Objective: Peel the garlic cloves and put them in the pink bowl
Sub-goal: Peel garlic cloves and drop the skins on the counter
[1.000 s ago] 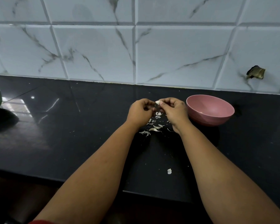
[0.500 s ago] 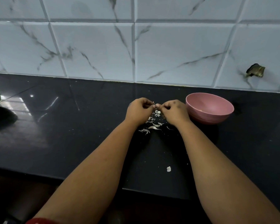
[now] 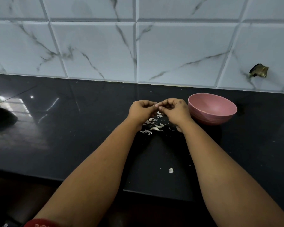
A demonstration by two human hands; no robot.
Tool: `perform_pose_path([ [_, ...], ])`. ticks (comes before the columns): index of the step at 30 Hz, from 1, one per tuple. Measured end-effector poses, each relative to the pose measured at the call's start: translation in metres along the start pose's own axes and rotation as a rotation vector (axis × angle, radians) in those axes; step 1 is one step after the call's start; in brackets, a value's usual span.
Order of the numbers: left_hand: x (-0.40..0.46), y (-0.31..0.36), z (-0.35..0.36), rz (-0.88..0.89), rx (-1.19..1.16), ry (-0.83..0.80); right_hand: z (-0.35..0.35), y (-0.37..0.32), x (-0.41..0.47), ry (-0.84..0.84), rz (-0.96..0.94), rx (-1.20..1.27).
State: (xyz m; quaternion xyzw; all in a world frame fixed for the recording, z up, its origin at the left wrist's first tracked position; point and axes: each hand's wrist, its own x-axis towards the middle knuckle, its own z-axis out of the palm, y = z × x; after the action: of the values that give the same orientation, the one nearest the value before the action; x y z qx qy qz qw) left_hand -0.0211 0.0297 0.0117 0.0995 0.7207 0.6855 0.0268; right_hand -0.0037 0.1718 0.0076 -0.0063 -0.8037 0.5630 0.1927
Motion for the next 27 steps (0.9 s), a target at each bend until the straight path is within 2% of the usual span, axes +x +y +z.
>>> perform_pose_path([
  [5, -0.001, 0.011, -0.008, -0.167, -0.296, -0.094, -0.004, -0.008, -0.005, -0.002, 0.049, 0.254],
  [9, -0.001, 0.018, -0.013, -0.277, -0.369, -0.189, -0.006, -0.008, -0.006, -0.100, 0.082, 0.369],
  [13, -0.004, 0.021, -0.017, -0.402, -0.479, -0.206, -0.005, -0.011, -0.007, -0.194, 0.110, 0.486],
  [17, -0.010, 0.025, -0.012, -0.405, -0.484, -0.163, -0.006, -0.014, -0.009, -0.247, 0.162, 0.616],
  [19, -0.007, 0.021, -0.010, -0.358, -0.343, -0.062, -0.004, -0.012, -0.008, -0.178, 0.159, 0.523],
  [23, -0.003, 0.012, -0.010, -0.035, 0.440, 0.090, -0.005, -0.005, -0.002, 0.001, -0.017, 0.034],
  [27, -0.002, 0.008, -0.011, 0.025, 0.559, 0.120, -0.005, -0.011, -0.003, 0.042, -0.178, -0.254],
])
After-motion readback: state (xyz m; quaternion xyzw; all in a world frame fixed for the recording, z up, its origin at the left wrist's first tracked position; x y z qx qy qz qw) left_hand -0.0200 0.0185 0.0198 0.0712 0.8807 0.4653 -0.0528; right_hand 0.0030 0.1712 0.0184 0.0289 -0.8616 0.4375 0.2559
